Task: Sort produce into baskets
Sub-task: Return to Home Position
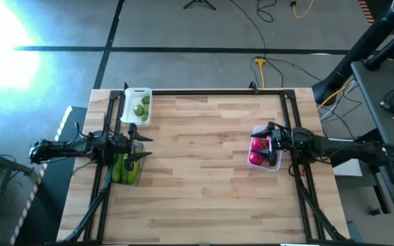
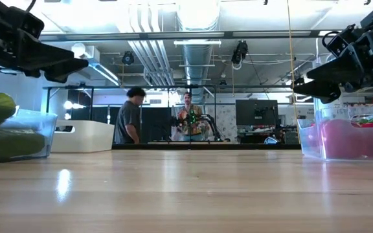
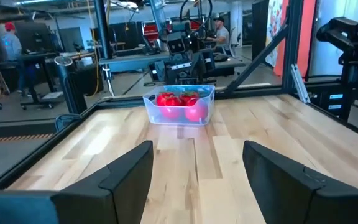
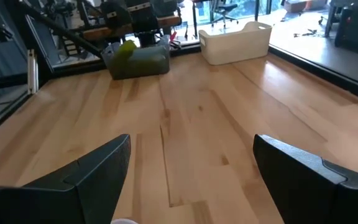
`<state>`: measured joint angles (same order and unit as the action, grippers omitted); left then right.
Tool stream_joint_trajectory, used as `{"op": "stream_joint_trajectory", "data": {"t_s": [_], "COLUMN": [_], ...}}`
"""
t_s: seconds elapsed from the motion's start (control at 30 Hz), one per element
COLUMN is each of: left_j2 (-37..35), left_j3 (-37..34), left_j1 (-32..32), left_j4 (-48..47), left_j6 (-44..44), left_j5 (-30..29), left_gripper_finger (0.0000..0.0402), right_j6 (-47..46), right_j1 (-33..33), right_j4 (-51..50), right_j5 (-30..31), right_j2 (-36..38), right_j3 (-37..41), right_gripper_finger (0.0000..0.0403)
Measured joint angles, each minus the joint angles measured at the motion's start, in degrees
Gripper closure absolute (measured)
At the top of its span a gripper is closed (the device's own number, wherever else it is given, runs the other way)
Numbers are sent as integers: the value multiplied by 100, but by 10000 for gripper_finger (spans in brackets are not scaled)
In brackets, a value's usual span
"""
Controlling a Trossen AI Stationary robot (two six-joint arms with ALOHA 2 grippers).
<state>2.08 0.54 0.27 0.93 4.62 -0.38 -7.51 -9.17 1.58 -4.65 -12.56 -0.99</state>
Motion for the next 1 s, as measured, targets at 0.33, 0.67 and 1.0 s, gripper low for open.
{"op": "stream_joint_trajectory", "data": {"t_s": [0.33,0.67,1.0], "left_j2": [147,235,239], "left_j3": [193,355,402], "left_j1": [0,0,0], "left_j4": [-44,-31,-22], "left_j6": [-2,-4,-4], "left_j5": [-22,-20,-17], "left_gripper_finger": [169,169,169], "right_j6": [2,4,5], "right_j1": [0,2,2], "right_j4": [25,21,34], "right_j5": [1,12,12], "right_j2": [2,81,1069], "right_j3": [-13,-24,-27], "right_gripper_finger": [71,71,71]}}
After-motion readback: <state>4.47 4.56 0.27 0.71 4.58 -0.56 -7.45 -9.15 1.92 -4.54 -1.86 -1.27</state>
